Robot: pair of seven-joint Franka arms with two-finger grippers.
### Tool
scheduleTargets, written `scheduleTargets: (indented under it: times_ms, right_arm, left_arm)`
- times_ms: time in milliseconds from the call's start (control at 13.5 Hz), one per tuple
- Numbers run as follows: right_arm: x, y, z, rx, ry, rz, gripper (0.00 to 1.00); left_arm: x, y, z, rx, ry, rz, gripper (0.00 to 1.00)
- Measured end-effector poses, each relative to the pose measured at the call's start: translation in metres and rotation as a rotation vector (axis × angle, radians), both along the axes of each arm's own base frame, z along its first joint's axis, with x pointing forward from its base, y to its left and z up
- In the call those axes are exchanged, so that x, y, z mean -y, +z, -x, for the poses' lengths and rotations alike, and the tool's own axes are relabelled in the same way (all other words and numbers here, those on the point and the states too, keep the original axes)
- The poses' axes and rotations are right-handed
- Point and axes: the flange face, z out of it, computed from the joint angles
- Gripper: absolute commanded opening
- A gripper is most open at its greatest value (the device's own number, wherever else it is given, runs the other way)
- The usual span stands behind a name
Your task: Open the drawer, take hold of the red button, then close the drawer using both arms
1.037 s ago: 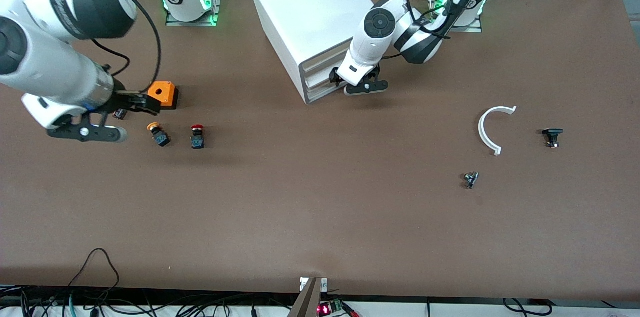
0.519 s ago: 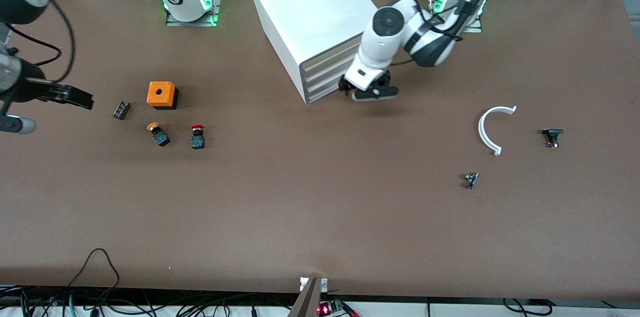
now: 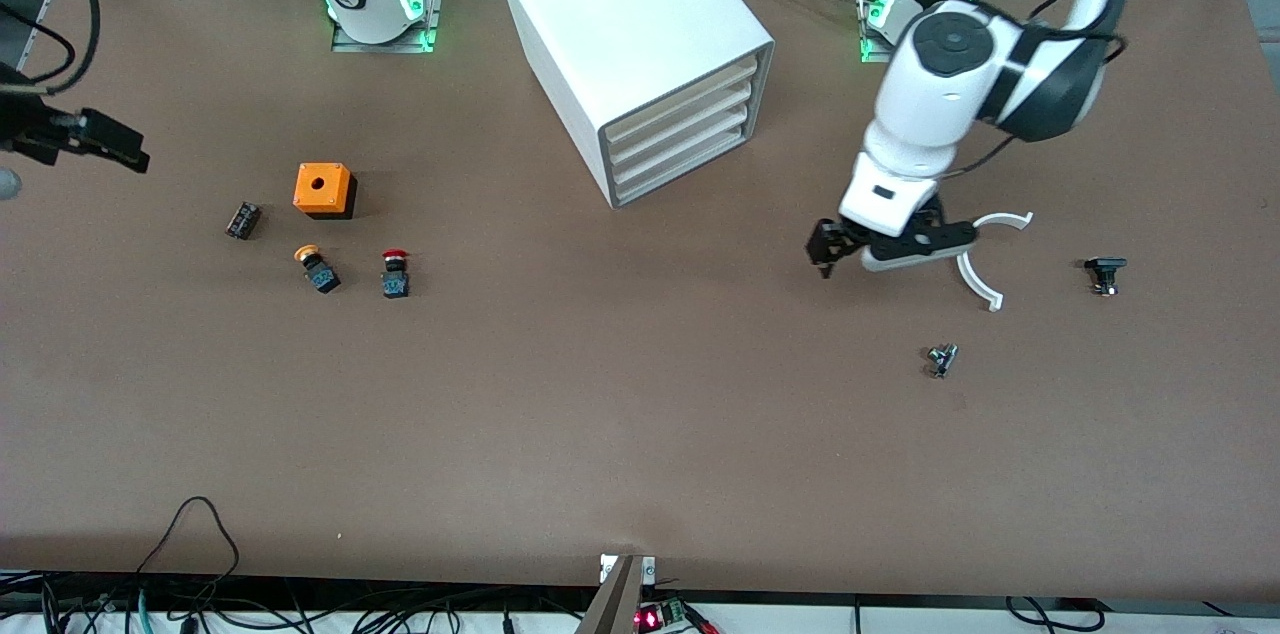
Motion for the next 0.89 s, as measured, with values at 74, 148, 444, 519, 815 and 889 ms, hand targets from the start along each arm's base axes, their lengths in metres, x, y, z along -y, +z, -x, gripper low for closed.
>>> scheduleTargets:
  times_ms: [74, 148, 444, 519, 815, 889]
  right_arm:
    - [0.001, 0.006, 0.008, 0.012, -0.001, -0.001, 1.0]
    - [0.002, 0.009, 0.013, 0.017, -0.004, -0.002, 1.0]
    - [0.004, 0.0, 0.013, 0.003, 0.035, -0.005, 1.0]
    - [0.004, 0.0, 0.011, 0.007, 0.035, -0.006, 1.0]
    - [0.002, -0.001, 0.01, 0.01, 0.04, -0.008, 1.0]
    - [0.002, -0.001, 0.01, 0.01, 0.04, -0.008, 1.0]
  left_arm:
    - [-0.013, 0.023, -0.003, -0.026, -0.013, -0.014, 1.0]
    - [-0.026, 0.048, -0.004, -0.058, -0.027, -0.023, 1.0]
    - [-0.096, 0.137, -0.001, -0.166, -0.07, -0.045, 1.0]
    - [-0.116, 0.148, -0.001, -0.178, -0.064, -0.031, 1.0]
    - [-0.15, 0.164, 0.005, -0.216, -0.063, -0.018, 1.0]
    - [-0.15, 0.164, 0.007, -0.227, -0.064, -0.019, 1.0]
